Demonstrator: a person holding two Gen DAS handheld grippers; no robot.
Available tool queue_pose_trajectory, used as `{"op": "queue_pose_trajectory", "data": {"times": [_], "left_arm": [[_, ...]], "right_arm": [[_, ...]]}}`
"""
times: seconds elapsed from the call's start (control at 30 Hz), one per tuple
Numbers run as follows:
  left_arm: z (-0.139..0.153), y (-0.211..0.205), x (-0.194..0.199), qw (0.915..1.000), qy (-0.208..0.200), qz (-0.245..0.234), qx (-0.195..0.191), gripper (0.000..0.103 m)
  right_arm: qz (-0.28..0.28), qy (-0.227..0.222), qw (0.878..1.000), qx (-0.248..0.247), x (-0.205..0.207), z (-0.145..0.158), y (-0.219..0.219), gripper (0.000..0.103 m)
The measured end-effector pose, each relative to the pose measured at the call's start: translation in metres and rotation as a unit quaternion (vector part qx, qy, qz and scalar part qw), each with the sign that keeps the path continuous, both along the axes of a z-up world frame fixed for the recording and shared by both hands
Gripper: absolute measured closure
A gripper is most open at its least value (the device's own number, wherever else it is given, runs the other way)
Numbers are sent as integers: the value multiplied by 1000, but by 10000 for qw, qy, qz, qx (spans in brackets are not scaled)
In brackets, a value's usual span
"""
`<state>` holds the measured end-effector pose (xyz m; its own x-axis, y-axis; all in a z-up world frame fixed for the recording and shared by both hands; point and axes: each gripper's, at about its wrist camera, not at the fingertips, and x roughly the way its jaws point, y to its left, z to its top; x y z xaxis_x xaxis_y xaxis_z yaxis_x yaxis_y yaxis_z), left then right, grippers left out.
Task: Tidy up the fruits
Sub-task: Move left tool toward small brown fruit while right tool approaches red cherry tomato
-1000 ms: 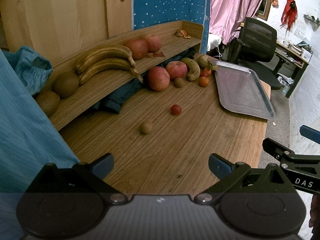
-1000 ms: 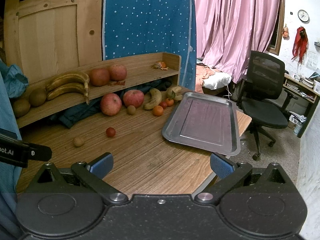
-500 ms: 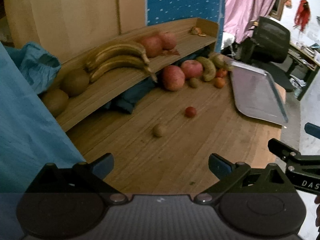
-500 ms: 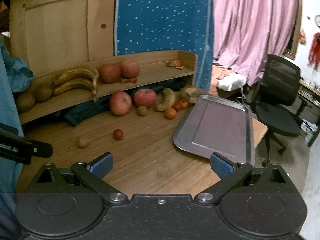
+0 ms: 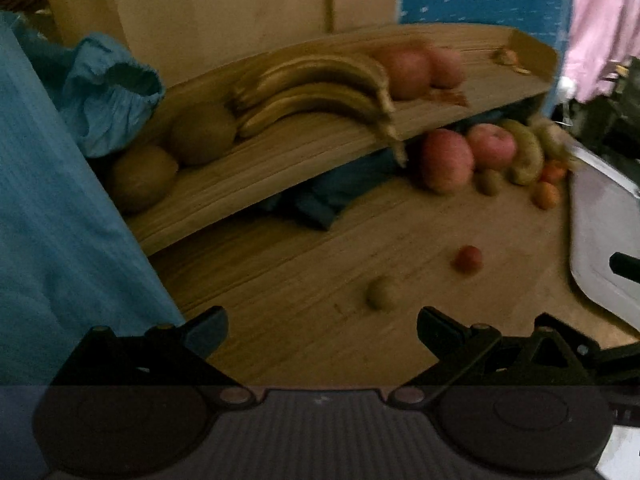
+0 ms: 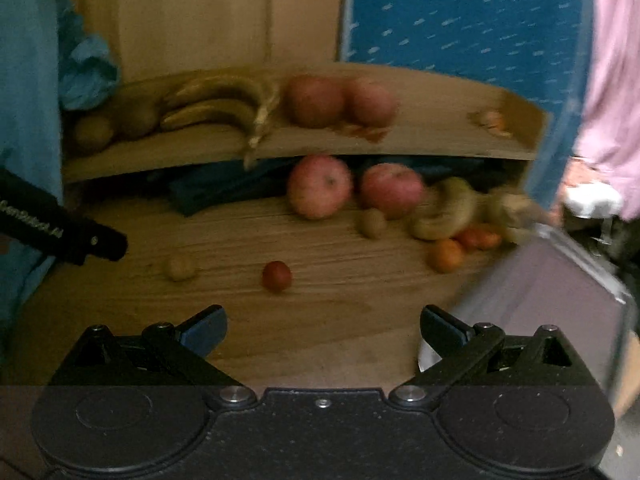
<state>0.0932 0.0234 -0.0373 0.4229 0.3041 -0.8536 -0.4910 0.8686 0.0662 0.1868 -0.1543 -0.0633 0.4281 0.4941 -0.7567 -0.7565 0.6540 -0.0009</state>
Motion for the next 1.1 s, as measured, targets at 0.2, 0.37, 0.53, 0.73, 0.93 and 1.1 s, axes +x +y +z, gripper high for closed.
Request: {"op": "queue_pose_trajectory", "data": {"times": [0.2, 0.37, 0.53, 0.73, 0.93, 1.1], "left_arm": [[-13, 1, 25, 9986, 160, 504, 3, 0], [-18, -2, 40, 9977, 144, 642, -150, 0], [-25, -5, 51, 9970, 240, 707, -184, 0], [-33, -1, 53, 9955, 338, 822, -329, 3], [-35, 2, 55, 9948, 346, 836, -468, 15], [-39, 4, 56, 9944, 330, 802, -601, 22]], "right_arm": [[794, 233, 9965, -82, 26, -20, 17, 1], [1195, 316, 9922, -143, 40, -31, 27, 10], [1511, 301, 9880, -139, 46, -38, 35, 18], [1687, 386, 9848, -117, 50, -43, 44, 26], [1692, 428, 9846, -126, 53, -45, 49, 33], [1621, 486, 9855, -135, 54, -48, 49, 42]]}}
